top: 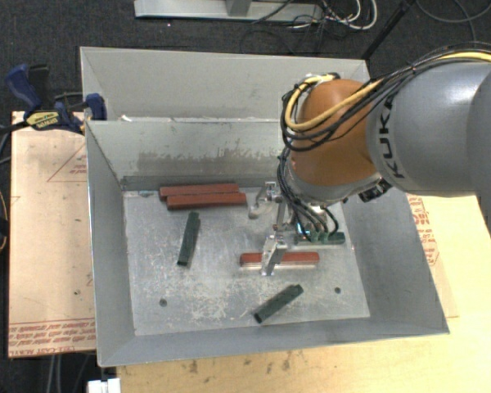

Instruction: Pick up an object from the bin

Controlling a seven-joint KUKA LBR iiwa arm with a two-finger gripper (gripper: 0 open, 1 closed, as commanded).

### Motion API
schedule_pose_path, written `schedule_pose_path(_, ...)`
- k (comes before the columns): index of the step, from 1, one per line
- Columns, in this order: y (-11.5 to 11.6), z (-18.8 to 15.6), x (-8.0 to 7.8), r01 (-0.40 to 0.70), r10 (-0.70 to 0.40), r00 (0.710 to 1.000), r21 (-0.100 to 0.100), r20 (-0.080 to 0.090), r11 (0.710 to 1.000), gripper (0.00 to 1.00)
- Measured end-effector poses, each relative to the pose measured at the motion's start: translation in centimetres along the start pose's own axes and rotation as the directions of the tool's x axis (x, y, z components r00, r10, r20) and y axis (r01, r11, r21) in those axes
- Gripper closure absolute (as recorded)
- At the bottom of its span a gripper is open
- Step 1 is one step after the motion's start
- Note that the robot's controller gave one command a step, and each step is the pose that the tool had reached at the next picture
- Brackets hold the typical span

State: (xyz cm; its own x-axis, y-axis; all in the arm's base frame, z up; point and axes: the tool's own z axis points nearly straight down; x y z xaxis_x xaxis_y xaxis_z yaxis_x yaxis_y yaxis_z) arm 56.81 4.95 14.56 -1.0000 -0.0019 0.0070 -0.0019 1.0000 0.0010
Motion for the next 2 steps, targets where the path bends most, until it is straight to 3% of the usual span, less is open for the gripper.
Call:
schedule_pose_path(1, 0.0, -0.4, -0.2, -0.001, 0.001, 1.000, 0.000, 0.007, 1.000, 0.00)
schedule_pose_path(2, -1.7, 6.8, 1.4, 0.038, -0.038, 0.999, -0.002, 0.025, 0.999, 1.00)
